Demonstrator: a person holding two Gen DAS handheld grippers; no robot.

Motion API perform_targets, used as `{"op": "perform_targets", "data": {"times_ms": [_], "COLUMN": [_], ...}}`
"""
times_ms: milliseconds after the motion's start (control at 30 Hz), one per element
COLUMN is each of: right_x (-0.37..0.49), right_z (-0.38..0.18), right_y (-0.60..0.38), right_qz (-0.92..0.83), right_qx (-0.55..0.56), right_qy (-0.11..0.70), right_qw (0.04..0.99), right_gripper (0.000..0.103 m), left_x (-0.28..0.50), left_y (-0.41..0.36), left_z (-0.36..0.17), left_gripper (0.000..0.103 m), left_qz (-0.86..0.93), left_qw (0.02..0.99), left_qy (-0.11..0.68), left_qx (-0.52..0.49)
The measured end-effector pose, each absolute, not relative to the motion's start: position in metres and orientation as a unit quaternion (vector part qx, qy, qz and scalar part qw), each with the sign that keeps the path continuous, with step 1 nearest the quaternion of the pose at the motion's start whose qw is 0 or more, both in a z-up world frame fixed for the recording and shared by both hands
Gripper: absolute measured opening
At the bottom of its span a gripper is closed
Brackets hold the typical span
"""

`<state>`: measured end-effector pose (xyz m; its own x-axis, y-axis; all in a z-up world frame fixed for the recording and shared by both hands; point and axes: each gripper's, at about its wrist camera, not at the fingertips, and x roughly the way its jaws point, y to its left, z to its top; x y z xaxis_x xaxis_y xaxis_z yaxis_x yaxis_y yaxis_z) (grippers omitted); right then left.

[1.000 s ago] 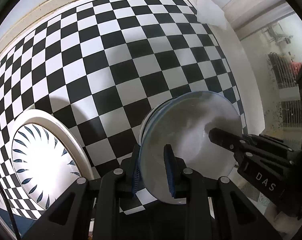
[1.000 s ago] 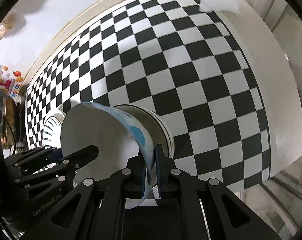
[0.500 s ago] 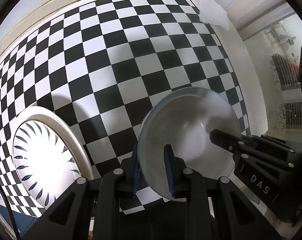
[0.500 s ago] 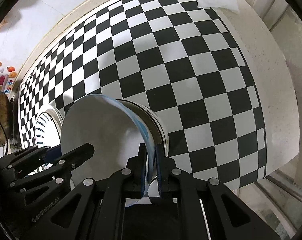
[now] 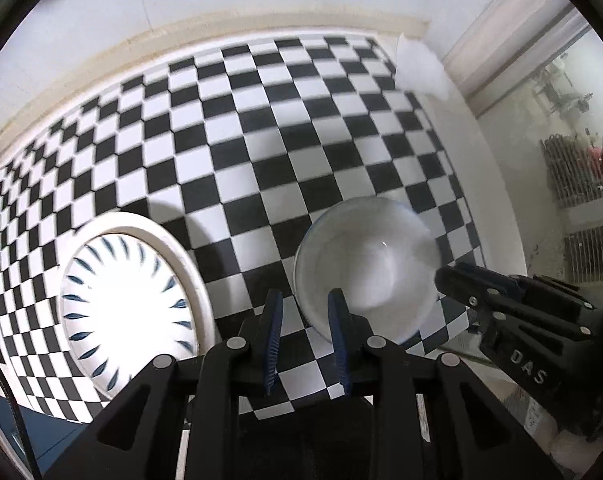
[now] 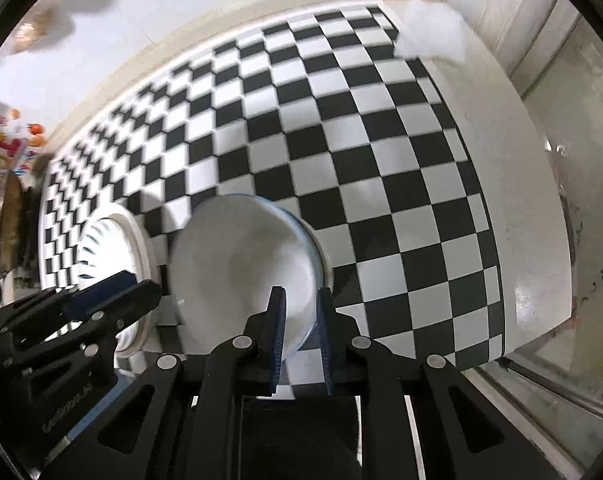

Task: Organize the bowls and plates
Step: 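Open both tools and pull them back from the bowl stack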

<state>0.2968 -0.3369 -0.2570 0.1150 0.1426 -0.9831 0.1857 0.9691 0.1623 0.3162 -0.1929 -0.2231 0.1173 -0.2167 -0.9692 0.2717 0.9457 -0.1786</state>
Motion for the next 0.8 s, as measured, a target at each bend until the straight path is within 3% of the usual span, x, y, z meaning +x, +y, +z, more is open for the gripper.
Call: {"op": "perform_targets", "data": {"times_ms": [133,200,267,300,400,467,567,633,667,800], "right_x": [0.28,0.271,0.259,0.253,0.236,0.225,0.21,0.2,0.197,0.182], "right_z": [-0.222,-0.208,-0.191,-0.184,-0.164,-0.154,-0.143,-0.136,-0.134,-0.124], "right_y": [-0.327,-0.321,-0.314,-0.31,-0.297,-0.291,-0.281,-0.275,-0.274,-0.271], "right_qz": [-0.005,0.0,0.006,0.007,0.01,0.015,0.021,0.021,0.02,0.017], "right_qx": [0.099,0.094,0.089,0.086,0.069,0.068,0.062,0.057,0.054,0.058], "right_qy": [0.643,0.633,0.621,0.616,0.604,0.597,0.587,0.581,0.578,0.566], "right_qw": [0.76,0.769,0.779,0.783,0.794,0.8,0.807,0.812,0.814,0.822], "right_gripper": [0.018,0.026,0.045,0.047,0.055,0.066,0.083,0.087,0.088,0.091], "left_x": [0.298,0.289,0.279,0.272,0.257,0.249,0.233,0.227,0.224,0.213], "left_y": [-0.177,-0.168,-0.16,-0.154,-0.142,-0.135,-0.124,-0.118,-0.114,-0.102], "left_z": [-0.198,-0.187,-0.176,-0.168,-0.153,-0.145,-0.13,-0.126,-0.125,-0.118], "left_gripper": [0.027,0.028,0.031,0.034,0.053,0.071,0.076,0.078,0.088,0.101], "left_qz": [-0.16,-0.159,-0.16,-0.159,-0.156,-0.156,-0.146,-0.144,-0.145,-0.142], "left_qw": [0.77,0.779,0.786,0.792,0.805,0.813,0.834,0.838,0.839,0.842], "left_qy": [0.617,0.607,0.597,0.589,0.573,0.561,0.531,0.526,0.525,0.521], "left_qx": [0.021,0.019,0.017,0.018,0.015,0.011,0.015,0.006,0.0,-0.012]}}
